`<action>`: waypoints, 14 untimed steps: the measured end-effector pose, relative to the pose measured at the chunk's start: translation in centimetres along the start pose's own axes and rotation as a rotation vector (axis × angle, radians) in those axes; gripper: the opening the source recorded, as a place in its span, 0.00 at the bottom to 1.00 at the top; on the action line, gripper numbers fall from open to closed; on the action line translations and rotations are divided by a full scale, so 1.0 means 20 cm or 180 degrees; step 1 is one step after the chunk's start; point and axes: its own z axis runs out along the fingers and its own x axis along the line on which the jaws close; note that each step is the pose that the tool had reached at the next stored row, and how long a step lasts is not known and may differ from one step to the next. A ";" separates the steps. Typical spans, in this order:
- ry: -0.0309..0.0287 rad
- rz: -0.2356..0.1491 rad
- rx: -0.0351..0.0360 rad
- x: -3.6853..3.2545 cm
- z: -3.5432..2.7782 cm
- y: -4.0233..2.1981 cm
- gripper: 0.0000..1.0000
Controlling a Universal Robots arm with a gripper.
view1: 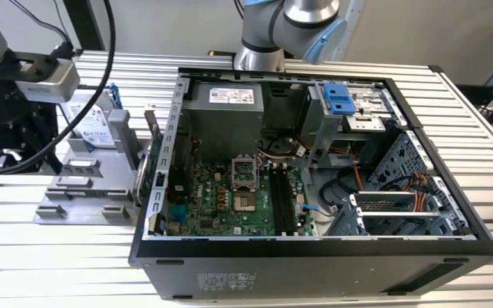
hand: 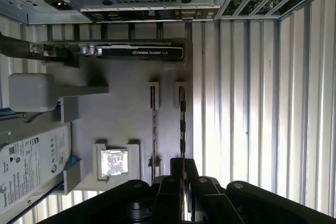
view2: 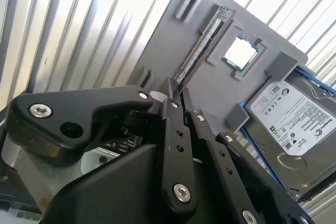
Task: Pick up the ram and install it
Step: 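Pick up the ram and move it above insertion slot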
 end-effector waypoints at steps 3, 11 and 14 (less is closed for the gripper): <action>0.0000 0.0000 0.0000 0.001 -0.026 0.000 0.00; 0.0000 0.0000 0.0000 0.003 -0.097 0.000 0.00; 0.0000 0.0000 0.0000 0.004 -0.125 -0.001 0.00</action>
